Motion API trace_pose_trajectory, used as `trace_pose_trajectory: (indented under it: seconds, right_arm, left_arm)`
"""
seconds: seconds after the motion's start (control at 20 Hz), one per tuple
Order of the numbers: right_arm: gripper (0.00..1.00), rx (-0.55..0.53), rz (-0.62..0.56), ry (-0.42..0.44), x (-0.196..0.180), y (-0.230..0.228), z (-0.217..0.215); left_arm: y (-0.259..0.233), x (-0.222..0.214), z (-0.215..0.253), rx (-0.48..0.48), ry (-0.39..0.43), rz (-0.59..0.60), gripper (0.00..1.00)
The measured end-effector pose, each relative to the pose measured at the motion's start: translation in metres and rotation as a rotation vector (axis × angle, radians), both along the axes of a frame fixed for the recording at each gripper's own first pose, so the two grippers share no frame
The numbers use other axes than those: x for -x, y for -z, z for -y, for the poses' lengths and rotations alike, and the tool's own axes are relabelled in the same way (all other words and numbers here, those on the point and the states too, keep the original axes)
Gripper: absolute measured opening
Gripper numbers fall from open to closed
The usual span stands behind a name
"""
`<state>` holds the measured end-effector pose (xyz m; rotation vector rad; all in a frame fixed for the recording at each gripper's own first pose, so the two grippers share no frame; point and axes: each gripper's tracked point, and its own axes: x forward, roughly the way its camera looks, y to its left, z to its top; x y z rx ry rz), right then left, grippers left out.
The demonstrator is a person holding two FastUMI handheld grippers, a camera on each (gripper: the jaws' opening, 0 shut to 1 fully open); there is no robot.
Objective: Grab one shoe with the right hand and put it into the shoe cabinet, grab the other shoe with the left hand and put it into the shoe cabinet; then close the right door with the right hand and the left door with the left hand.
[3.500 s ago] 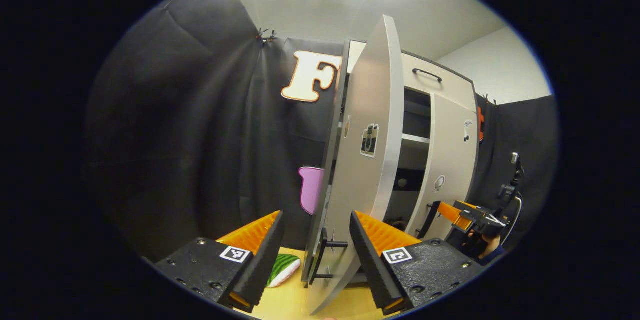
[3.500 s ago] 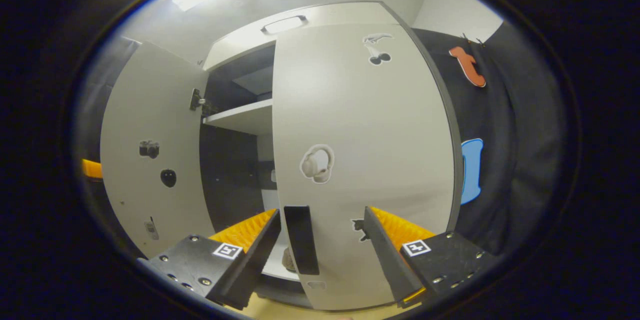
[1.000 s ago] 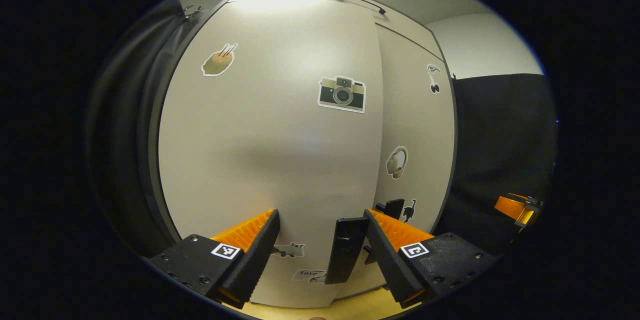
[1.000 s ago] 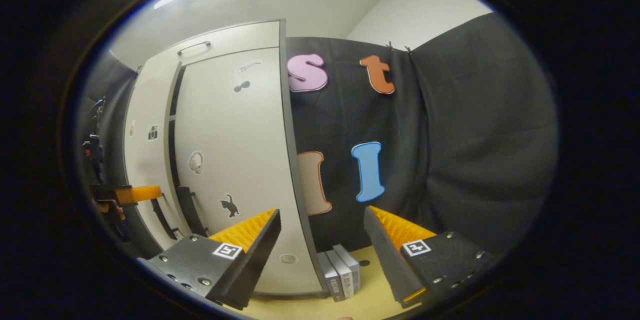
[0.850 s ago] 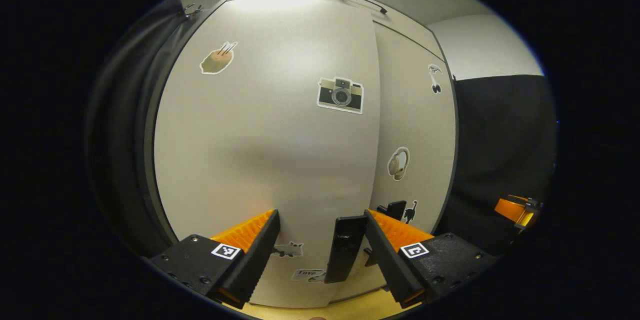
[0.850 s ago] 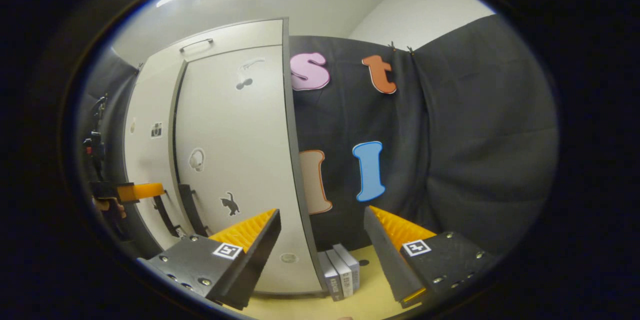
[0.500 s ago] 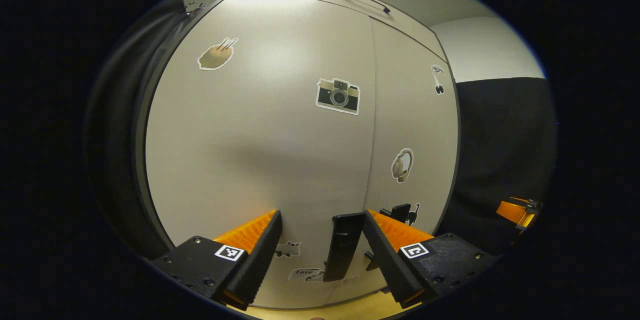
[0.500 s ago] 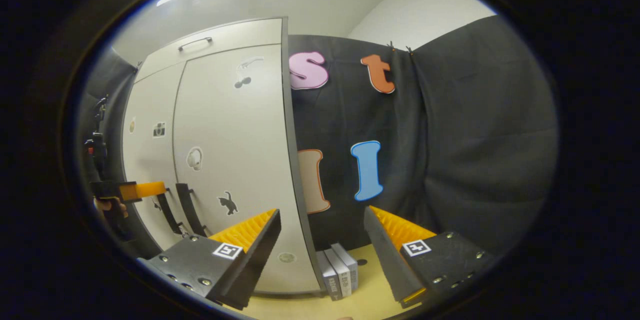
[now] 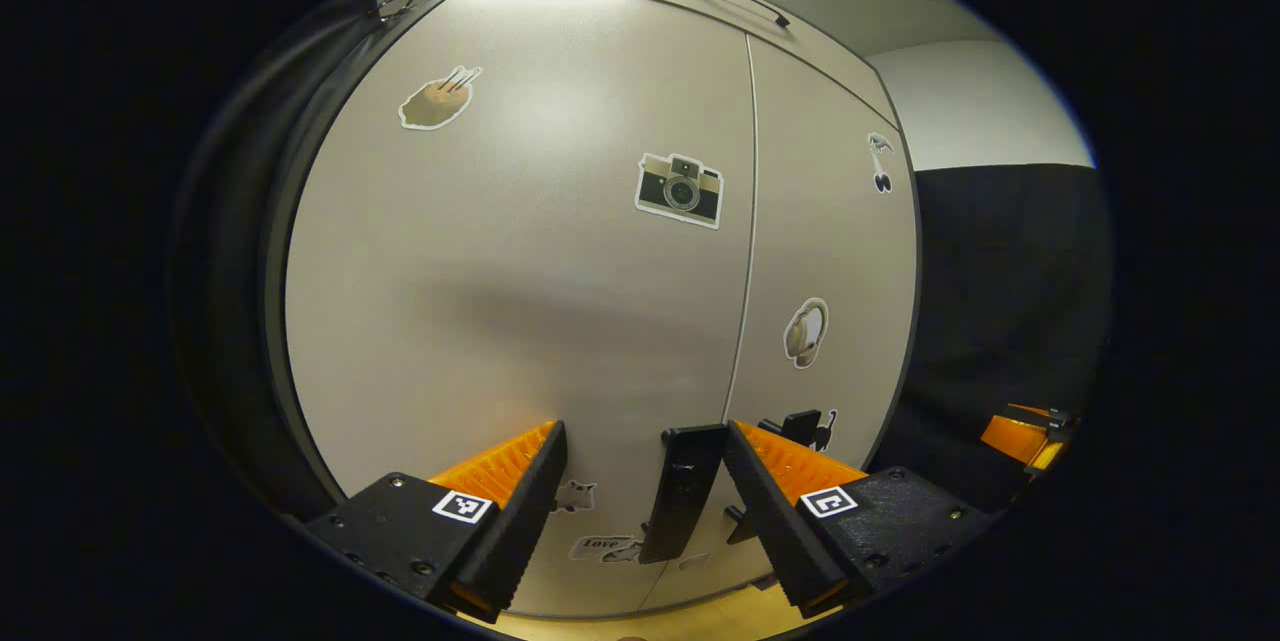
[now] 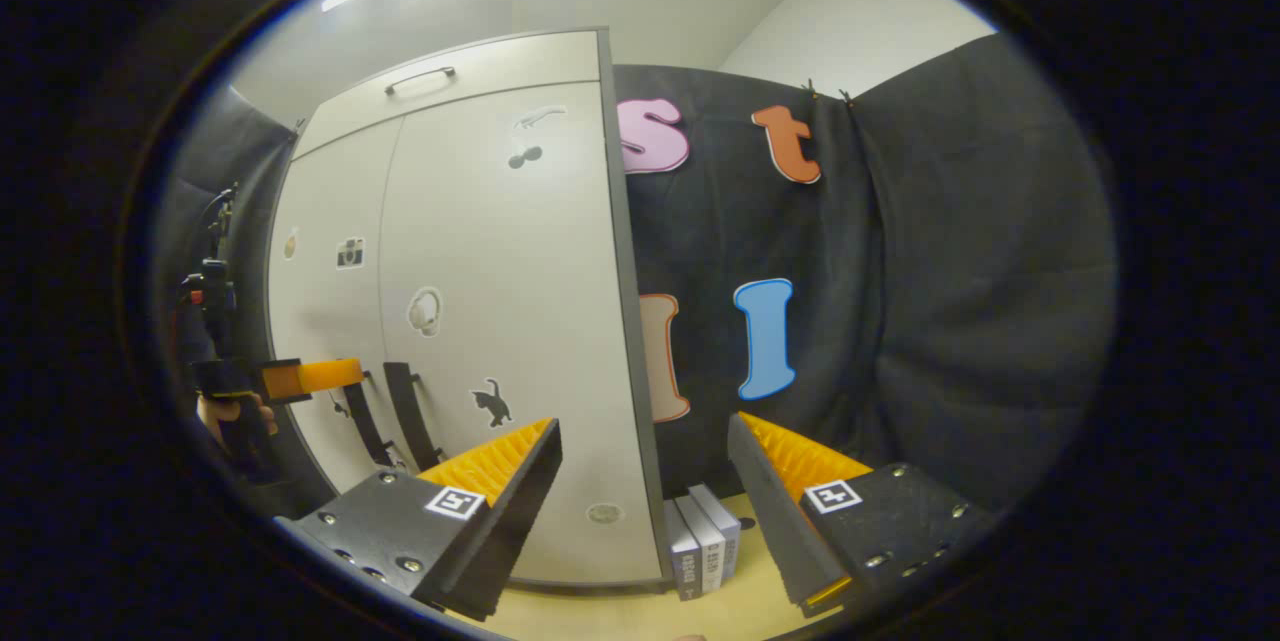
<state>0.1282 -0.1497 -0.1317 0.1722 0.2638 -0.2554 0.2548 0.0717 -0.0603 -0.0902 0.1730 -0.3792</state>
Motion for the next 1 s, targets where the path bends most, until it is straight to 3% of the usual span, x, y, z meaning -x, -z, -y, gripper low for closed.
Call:
trace_pose_trajectory:
  seconds: [0.2, 0.3, 0.7, 1.0]
  right_arm:
    - [1.00, 0.033, 0.006, -0.079, 0.004, -0.013, -0.024]
    - [1.00, 0.038, 0.013, -0.112, 0.008, -0.025, -0.034]
    - [0.97, -0.046, 0.097, -0.177, 0.047, -0.117, -0.048]
    - [1.00, -0.101, 0.111, -0.253, 0.094, -0.132, -0.052]
  left_arm:
    - [-0.014, 0.016, -0.008, 0.022, -0.037, 0.010, 0.99]
    - [-0.032, 0.038, -0.012, 0.018, -0.050, 0.036, 0.95]
    - [-0.113, 0.153, -0.007, -0.005, -0.131, 0.094, 0.95]
    - [-0.131, 0.233, 0.007, -0.015, -0.205, 0.125, 0.95]
